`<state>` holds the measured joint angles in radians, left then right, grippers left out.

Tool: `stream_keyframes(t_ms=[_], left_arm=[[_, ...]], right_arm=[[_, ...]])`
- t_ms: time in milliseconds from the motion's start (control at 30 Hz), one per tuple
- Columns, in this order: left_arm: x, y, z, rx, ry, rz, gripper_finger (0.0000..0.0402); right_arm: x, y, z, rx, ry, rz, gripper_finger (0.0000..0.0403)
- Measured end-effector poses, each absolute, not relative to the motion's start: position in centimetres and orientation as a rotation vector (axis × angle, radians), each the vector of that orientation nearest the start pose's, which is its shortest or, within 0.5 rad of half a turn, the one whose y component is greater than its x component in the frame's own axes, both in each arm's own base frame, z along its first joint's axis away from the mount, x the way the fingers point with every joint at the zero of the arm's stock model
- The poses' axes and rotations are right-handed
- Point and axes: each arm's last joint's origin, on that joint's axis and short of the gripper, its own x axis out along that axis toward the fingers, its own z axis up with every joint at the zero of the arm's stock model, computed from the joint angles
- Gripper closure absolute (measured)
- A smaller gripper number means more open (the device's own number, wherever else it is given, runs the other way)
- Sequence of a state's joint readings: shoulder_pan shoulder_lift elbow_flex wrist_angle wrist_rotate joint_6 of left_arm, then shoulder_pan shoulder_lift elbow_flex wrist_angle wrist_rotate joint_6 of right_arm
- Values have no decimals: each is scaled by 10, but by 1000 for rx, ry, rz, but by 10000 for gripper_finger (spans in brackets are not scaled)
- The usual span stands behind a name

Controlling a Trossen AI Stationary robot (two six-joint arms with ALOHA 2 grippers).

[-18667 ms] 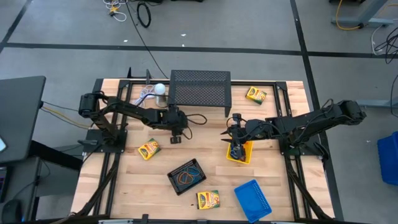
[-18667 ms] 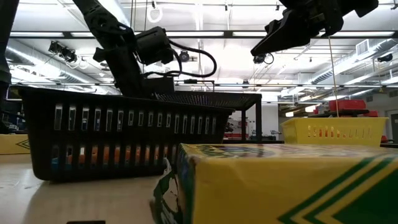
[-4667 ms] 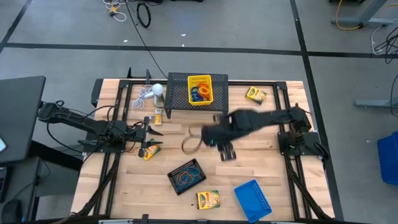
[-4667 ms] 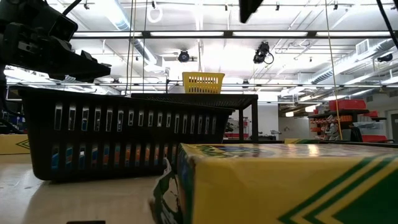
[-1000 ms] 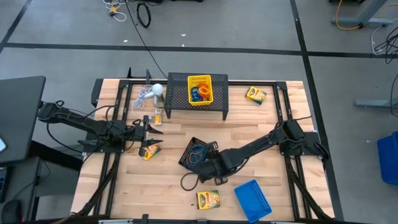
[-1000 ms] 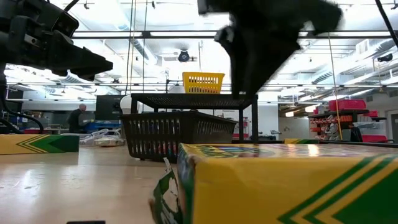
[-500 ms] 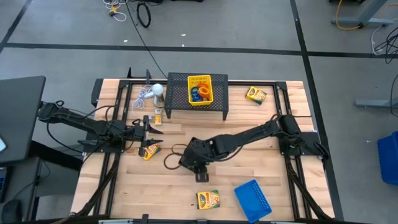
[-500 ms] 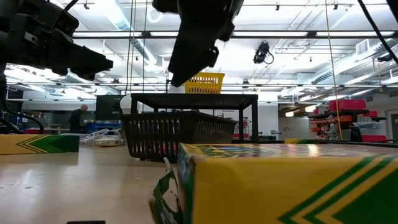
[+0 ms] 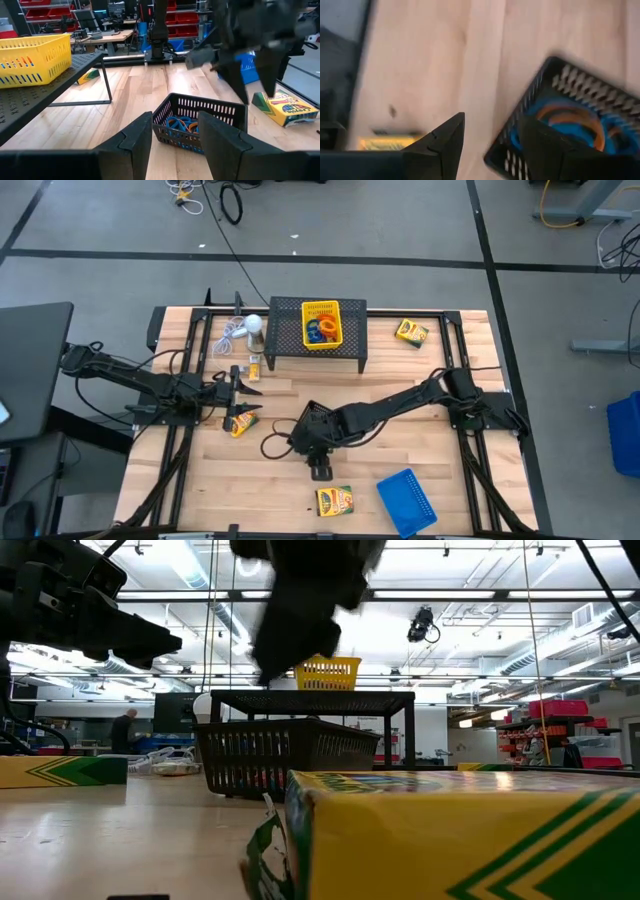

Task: Pick & Place Office Desk Supplies
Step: Put the black basket on the shelf

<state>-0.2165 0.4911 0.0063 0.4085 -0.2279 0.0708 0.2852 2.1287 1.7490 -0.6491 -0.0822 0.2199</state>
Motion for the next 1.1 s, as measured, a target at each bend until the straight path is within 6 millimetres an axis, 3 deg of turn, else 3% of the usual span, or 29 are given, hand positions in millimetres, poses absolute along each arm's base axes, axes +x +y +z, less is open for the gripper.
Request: stream_keyframes(t_ms=[233, 767, 933, 1100], left_arm=[[126, -21, 159, 87, 76, 7, 238], [126, -21, 160, 90, 70, 9, 238], [126, -21, 160, 91, 70, 9, 238], [126, -21, 160, 91, 72, 8, 238]], right_arm=[[439, 139, 179, 38, 1164, 213, 210], [438, 141, 165, -85, 1190, 129, 217], [437, 141, 164, -84, 1210, 104, 257], [428, 139, 162, -81, 1296, 64, 330]])
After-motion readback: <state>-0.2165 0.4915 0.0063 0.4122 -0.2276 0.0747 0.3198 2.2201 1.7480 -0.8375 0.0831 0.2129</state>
